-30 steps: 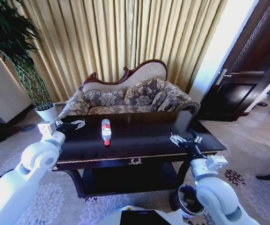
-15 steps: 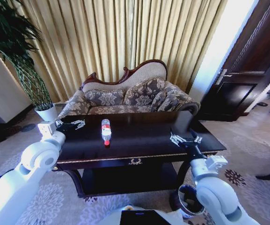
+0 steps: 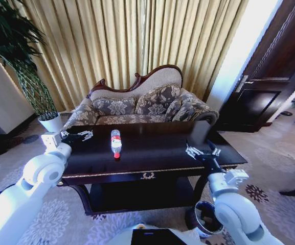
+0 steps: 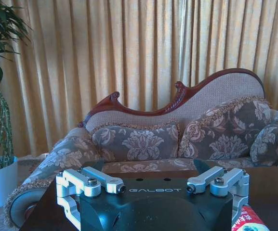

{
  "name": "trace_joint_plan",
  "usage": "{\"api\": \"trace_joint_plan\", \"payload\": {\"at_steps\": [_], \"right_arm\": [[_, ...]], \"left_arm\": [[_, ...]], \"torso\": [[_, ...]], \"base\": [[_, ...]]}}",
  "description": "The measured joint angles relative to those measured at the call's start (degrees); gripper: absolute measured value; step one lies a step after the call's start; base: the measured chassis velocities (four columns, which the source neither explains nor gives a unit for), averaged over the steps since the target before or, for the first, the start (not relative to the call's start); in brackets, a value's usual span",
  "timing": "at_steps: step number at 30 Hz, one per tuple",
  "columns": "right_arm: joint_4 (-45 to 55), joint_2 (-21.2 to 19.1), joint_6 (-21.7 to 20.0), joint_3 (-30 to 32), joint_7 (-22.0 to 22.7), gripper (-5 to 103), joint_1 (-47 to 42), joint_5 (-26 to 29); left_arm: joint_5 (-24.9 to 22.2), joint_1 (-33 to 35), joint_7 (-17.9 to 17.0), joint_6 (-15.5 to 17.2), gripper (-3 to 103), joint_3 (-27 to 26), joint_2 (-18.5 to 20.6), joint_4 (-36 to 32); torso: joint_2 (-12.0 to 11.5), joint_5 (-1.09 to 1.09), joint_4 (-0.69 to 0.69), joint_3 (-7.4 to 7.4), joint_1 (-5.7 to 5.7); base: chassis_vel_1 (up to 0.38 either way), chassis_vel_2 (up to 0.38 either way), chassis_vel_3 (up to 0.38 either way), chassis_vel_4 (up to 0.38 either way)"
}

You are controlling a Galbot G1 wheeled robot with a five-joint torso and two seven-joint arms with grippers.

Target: Move to the front of the table and place the trash on the table into the trash bin.

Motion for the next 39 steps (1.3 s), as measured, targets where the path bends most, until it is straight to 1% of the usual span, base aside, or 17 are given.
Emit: {"api": "trace_joint_plan", "payload": {"at_steps": [1, 2, 5, 7, 10, 13, 21, 24, 25, 28, 29, 32, 34, 35, 37, 38, 39], "right_arm": [[0.5, 0.0, 0.0, 1.6, 0.0, 100, -0.1, 0.9], [0.8, 0.0, 0.0, 2.4, 0.0, 100, -0.2, 1.4], [0.8, 0.0, 0.0, 3.0, 0.1, 100, -0.4, 1.7], [0.8, -0.2, 0.0, 3.3, 0.1, 100, -0.4, 1.9], [0.8, -0.3, 0.0, 3.3, 0.1, 100, -0.2, 2.0], [0.7, -0.2, 0.0, 3.1, 0.1, 100, -0.1, 2.0], [0.8, -0.6, 0.0, 3.5, 0.1, 100, -0.1, 2.1], [0.8, -0.8, -0.1, 3.9, 0.2, 100, -0.1, 2.4], [0.8, -0.8, -0.1, 3.9, 0.2, 100, -0.1, 2.4], [0.8, -0.9, -0.1, 4.0, 0.2, 100, -0.1, 2.5], [0.8, -0.9, -0.1, 4.0, 0.2, 100, -0.1, 2.5], [0.8, -0.8, -0.1, 4.3, 0.2, 100, -0.2, 2.5], [0.8, -0.9, -0.1, 4.9, 0.2, 100, -0.4, 2.8], [0.8, -0.9, -0.1, 4.9, 0.2, 100, -0.4, 2.8], [0.7, -1.1, -0.1, 5.4, 0.2, 100, -0.4, 3.0], [0.6, -1.3, -0.1, 5.7, 0.3, 100, -0.5, 3.3], [0.6, -1.3, -0.1, 5.7, 0.3, 100, -0.5, 3.3]], "left_arm": [[-0.7, -0.9, -1.3, 0.0, 100, 1.2, 0.7, 0.4], [-1.0, -1.0, -1.4, 0.0, 100, 0.8, 1.4, 0.6], [-1.2, 0.4, 0.0, 0.0, 100, -1.7, 2.5, 0.9], [-1.2, 4.1, 3.0, -0.8, 100, -7.7, 3.8, 1.3], [-1.0, 6.1, 4.1, -1.7, 100, -10.9, 4.4, 1.8], [-0.8, 6.4, 4.1, -2.0, 100, -11.4, 4.2, 1.9], [-0.6, 4.6, 3.9, -1.9, 100, -8.8, 3.3, 1.0], [-0.6, 1.5, 3.3, -1.8, 100, -4.6, 3.3, 1.8], [-0.6, 1.5, 3.3, -1.8, 100, -4.6, 3.3, 1.8], [-0.7, -4.5, 1.1, -1.7, 100, 2.3, 3.1, 4.0], [-0.7, -4.5, 1.1, -1.7, 100, 2.3, 3.1, 4.0], [-0.7, -8.7, 0.3, -1.7, 100, 6.7, 2.5, 5.6], [-0.7, -13.4, -0.9, -1.7, 100, 11.5, 1.7, 7.2], [-0.7, -13.4, -0.9, -1.7, 100, 11.5, 1.7, 7.2], [-0.8, -16.0, -2.5, -1.7, 100, 15.1, 1.0, 8.1], [-1.2, -18.4, -4.3, -1.7, 100, 18.8, 0.4, 8.6], [-1.2, -18.4, -4.3, -1.7, 100, 18.8, 0.4, 8.6]], "torso": [[0.0, -0.02, 0.00, 0.00, 0.00], [0.0, -0.05, -0.06, 0.00, 0.00], [0.0, -0.01, -0.06, 0.00, 0.00], [0.0, 0.00, 0.03, 0.00, 0.01], [0.0, -0.01, 0.02, 0.00, 0.01], [0.0, -0.02, -0.03, 0.00, 0.00], [0.0, -0.01, -0.02, 0.00, 0.01], [0.0, -0.01, -0.01, 0.00, 0.01], [0.0, -0.01, -0.01, 0.00, 0.01], [0.0, 0.00, -0.02, 0.00, 0.01], [0.0, 0.00, -0.02, 0.00, 0.01], [0.0, 0.00, -0.02, 0.00, 0.00], [0.0, 0.00, -0.02, 0.00, 0.01], [0.0, 0.00, -0.02, 0.00, 0.01], [0.0, 0.00, -0.02, 0.00, 0.01], [0.0, 0.00, -0.02, 0.01, 0.01], [0.0, 0.00, -0.02, 0.01, 0.01]], "base": [[0.000, 0.000, 0.000, 0.000], [0.000, 0.000, 0.000, 0.000], [0.000, 0.000, 0.000, 0.000], [0.000, 0.000, 0.000, 0.000], [0.000, 0.000, 0.000, 0.000], [0.000, 0.000, 0.000, 0.000], [0.000, 0.000, 0.000, 0.000], [0.000, 0.000, 0.000, 0.000], [0.000, 0.000, 0.000, 0.000], [0.000, 0.000, 0.000, 0.000], [0.000, 0.000, 0.000, 0.000], [0.000, 0.000, 0.000, 0.000], [0.000, 0.000, 0.000, 0.000], [0.000, 0.000, 0.000, 0.000], [0.000, 0.000, 0.000, 0.000], [0.000, 0.000, 0.000, 0.000], [0.000, 0.000, 0.000, 0.000]]}}
